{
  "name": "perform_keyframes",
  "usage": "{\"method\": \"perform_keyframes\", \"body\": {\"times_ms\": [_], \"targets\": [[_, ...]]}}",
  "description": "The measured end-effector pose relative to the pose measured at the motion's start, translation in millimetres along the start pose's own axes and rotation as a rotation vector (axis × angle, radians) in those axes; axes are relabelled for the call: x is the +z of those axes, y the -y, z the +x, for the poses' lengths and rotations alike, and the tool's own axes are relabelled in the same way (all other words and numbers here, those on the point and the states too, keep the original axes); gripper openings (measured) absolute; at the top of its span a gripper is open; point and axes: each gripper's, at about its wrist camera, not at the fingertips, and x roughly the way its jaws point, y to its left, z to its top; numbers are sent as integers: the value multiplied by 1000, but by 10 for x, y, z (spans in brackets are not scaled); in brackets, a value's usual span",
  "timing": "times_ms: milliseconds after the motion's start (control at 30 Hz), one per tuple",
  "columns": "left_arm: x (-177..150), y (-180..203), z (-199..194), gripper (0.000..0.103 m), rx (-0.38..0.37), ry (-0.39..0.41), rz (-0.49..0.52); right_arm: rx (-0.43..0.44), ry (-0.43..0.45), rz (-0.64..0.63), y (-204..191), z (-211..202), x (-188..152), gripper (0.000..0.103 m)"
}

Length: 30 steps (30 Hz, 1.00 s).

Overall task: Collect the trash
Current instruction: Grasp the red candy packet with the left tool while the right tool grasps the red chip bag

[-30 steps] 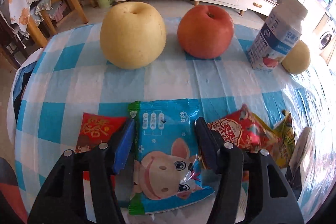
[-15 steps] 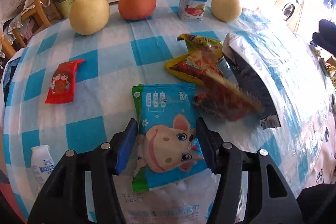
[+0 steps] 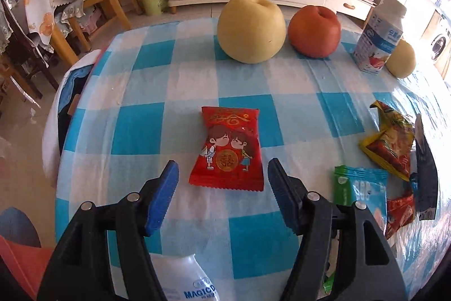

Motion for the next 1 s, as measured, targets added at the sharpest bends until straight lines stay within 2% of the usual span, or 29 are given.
{"method": "perform_keyframes", "body": {"times_ms": [133, 200, 400, 633, 733, 767, 800, 867, 1000], "targets": [[52, 38, 104, 64, -1, -20, 11, -4, -57, -70, -163, 179, -61, 98], [74, 45, 169, 53, 2, -29, 21, -3, -74, -81, -192, 240, -82, 98], [40, 31, 177, 51, -21, -4, 3, 34, -114, -115, -315, 349, -140, 98], [-114, -84, -150, 48, -58, 70, -59, 101, -169, -259, -622, 470, -277, 98], [-208, -162, -352, 47, -74, 110, -89, 184, -200, -274, -728, 517, -329, 98], [-235, -197, -414, 31, -77, 123, -103, 210, -208, -276, -774, 529, -343, 98], [-266, -243, -473, 8, -85, 127, -122, 235, -216, -285, -832, 531, -358, 98], [-328, -333, -571, 8, -107, 146, -164, 273, -218, -311, -970, 508, -399, 98], [-492, -415, -643, 8, -118, 146, -186, 313, -234, -343, -1211, 512, -484, 98]]}}
